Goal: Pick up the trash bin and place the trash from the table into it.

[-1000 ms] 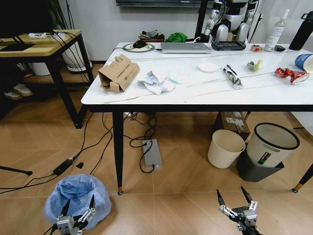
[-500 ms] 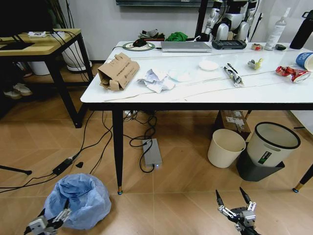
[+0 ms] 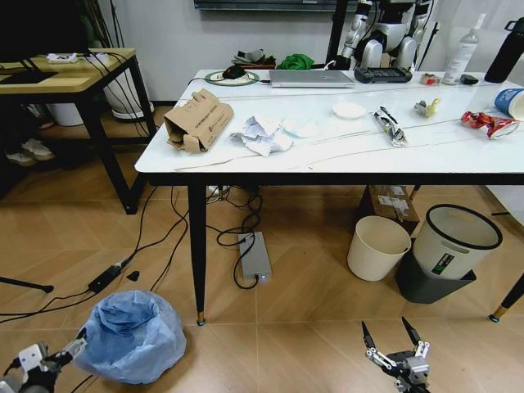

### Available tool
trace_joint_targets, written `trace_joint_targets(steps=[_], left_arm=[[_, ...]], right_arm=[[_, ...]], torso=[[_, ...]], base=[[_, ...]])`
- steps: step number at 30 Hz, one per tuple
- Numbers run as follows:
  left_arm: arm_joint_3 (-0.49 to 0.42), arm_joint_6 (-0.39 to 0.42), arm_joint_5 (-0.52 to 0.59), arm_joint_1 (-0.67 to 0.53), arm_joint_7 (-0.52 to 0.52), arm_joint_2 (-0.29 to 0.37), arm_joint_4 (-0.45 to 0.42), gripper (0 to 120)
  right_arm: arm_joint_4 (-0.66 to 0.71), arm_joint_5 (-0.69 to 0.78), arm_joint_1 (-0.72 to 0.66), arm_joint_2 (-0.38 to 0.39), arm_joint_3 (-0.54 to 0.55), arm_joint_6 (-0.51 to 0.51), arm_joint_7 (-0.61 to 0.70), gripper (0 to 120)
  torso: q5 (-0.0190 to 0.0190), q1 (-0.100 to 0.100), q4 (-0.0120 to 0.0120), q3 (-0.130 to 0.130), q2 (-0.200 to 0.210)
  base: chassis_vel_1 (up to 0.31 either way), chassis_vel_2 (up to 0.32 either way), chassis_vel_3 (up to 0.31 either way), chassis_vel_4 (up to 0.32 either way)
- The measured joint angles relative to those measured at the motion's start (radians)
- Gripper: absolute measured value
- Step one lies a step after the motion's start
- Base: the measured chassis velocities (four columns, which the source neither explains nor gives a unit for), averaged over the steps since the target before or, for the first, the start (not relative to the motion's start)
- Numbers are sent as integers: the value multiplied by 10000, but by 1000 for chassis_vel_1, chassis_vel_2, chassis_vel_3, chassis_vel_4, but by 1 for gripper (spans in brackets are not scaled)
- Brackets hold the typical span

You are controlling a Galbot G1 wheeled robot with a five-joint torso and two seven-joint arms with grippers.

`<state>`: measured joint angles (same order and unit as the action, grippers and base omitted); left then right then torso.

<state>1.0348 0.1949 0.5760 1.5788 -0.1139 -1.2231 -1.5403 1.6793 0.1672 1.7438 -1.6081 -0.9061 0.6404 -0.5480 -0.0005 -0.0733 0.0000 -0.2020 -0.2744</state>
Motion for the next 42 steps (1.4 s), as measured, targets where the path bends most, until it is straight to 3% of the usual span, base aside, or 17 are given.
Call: trace_joint_targets(steps=[14,24,30,32,35,42], left_arm=[[-844,56,-540,-766,-226,184,884,98],[-927,58,-813,-810,-335,169,1127,85],[-904,-51,-873,-835,-476,216,1476,55],[-903,-58,-879,-839,-483,219,1497,55],[-901,-144,-963,-921,-542,217,1771,36],[-894,-235,-1027,-952,-598,144,1906,15]], right_arm=[[191,-96,16,0,-63,5,-12,100],[230,-98,5,0,-112,-27,-13,100],[298,-169,-4,0,-90,-61,-13,100],[301,-172,-5,0,-89,-65,-12,100],[325,-192,-5,0,-86,-82,-12,100],[377,-121,31,0,-68,-131,-18,100]], torso=[[5,-7,0,-11,-20],[5,-8,0,-15,-25],[6,-9,1,-17,-29],[7,-10,1,-18,-30],[8,-10,0,-19,-33],[10,-10,0,-19,-35]], base=[[0,0,0,0],[0,0,0,0],[0,0,0,0],[0,0,0,0],[0,0,0,0],[0,0,0,0]])
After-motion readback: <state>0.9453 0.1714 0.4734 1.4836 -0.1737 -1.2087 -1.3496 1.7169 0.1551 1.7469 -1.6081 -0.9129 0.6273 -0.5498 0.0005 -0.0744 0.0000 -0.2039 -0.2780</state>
